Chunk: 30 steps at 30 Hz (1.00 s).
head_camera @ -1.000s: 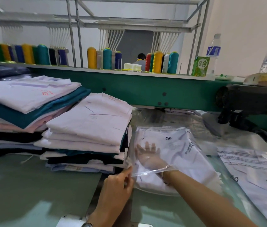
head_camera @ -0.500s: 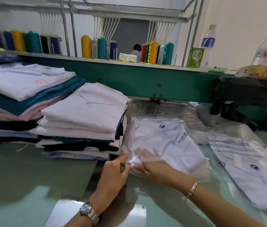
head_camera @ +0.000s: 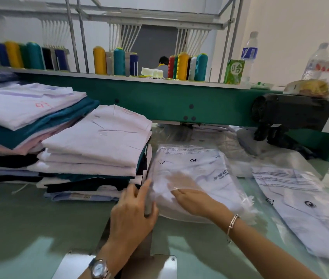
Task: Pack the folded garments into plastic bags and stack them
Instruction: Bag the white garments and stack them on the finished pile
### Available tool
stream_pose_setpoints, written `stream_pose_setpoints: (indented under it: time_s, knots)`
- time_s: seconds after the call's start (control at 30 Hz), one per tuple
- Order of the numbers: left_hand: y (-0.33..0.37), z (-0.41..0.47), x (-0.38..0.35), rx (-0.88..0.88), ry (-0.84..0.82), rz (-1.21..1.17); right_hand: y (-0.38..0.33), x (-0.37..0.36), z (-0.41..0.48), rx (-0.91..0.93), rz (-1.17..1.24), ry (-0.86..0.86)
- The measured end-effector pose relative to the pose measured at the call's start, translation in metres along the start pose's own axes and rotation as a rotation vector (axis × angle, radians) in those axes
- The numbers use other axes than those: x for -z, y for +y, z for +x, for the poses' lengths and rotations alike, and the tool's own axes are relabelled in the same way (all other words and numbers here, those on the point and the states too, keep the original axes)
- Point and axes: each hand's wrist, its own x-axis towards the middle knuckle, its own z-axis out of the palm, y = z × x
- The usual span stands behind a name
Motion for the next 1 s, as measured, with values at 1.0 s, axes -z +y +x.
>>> stream_pose_setpoints:
  time_s: [1.0]
  knots:
    - [0.151,0.064,-0.054,-0.894,-0.238,-0.102,0.0,-0.017,-0.055,-0.764,-0.389,0.737]
